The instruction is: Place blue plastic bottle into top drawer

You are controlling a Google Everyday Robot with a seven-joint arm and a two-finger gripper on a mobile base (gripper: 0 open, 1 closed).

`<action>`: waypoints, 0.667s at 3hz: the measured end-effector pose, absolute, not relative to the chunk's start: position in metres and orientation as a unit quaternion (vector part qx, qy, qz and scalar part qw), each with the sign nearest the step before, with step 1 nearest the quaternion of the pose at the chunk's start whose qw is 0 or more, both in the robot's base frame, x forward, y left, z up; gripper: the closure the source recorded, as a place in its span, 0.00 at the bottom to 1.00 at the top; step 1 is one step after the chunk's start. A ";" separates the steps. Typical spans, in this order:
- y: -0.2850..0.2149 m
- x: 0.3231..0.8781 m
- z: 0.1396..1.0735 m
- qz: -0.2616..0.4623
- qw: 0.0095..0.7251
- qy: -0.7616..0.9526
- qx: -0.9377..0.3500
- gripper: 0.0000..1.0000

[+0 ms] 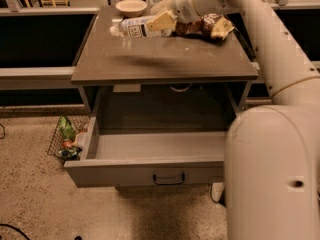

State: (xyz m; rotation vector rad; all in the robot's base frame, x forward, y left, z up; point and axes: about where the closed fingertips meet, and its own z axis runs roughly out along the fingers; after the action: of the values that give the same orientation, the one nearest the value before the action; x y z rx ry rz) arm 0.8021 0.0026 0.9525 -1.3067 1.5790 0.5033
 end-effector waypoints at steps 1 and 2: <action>-0.023 0.761 1.002 0.211 0.549 0.627 -0.512 1.00; -0.042 0.714 1.021 0.217 0.574 0.623 -0.485 1.00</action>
Offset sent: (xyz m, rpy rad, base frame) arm -0.1789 -0.0143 -0.0481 0.1299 0.1078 -0.0153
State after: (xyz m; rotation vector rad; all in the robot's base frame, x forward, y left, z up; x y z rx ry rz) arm 0.7142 -0.0420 1.0211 -1.1361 1.4595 0.5093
